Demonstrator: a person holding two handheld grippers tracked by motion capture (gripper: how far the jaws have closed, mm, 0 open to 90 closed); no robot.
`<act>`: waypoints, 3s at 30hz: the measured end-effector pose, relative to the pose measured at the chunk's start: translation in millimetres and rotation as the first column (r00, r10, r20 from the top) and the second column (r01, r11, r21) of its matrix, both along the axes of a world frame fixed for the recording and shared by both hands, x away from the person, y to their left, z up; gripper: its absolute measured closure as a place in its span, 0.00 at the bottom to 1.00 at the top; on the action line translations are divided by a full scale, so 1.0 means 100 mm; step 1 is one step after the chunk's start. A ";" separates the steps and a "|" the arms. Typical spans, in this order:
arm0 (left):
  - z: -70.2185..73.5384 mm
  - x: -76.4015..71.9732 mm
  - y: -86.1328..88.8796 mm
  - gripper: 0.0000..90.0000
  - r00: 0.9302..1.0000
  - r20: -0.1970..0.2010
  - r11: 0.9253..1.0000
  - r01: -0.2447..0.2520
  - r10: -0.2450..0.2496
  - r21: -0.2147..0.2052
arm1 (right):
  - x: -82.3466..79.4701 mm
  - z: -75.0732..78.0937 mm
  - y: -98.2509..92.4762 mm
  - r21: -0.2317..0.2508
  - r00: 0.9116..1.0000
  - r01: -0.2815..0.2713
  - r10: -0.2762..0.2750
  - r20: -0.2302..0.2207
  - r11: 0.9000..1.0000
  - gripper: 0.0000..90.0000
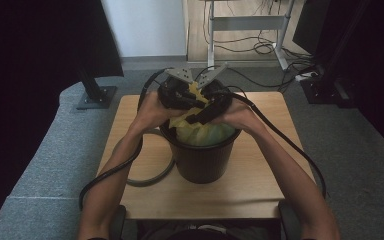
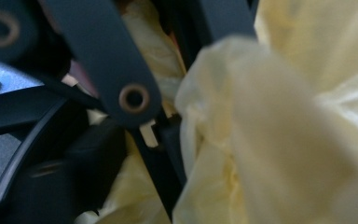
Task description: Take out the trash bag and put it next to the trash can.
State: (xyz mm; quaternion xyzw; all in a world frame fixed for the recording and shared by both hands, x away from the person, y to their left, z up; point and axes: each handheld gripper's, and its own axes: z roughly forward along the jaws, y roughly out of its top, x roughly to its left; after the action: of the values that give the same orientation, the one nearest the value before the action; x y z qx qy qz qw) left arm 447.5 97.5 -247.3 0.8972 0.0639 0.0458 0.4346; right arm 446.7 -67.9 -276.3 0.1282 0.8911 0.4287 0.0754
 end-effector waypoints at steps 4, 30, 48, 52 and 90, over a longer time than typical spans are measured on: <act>0.03 0.00 0.08 0.88 0.999 -0.036 0.997 -0.006 0.003 -0.079 | -0.01 0.01 -0.07 0.021 0.999 -0.026 0.026 0.033 0.999 0.70; -0.35 0.08 0.18 0.36 0.983 -0.055 0.983 -0.173 0.176 0.058 | -0.01 0.18 -0.71 0.201 0.993 0.116 -0.120 0.006 0.973 0.89; -0.03 -0.03 0.20 0.98 0.996 -0.067 0.986 -0.064 0.054 -0.153 | -0.02 0.05 -0.30 0.010 1.000 0.031 -0.031 -0.004 0.999 0.23; -0.02 -0.06 0.05 0.98 0.999 -0.054 0.991 -0.008 0.001 -0.136 | -0.02 0.04 -0.18 0.014 1.000 0.005 -0.005 0.001 1.000 0.27; -0.06 0.00 0.11 0.98 0.998 -0.048 0.995 -0.036 0.031 -0.092 | 0.00 0.04 -0.28 0.070 0.999 0.024 -0.022 -0.036 0.997 0.19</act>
State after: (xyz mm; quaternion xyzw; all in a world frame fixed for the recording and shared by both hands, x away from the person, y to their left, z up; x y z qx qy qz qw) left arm 447.0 108.1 -253.0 0.8757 0.0912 0.0289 0.4733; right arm 446.8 -95.8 -272.7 0.1485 0.8752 0.4564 0.0603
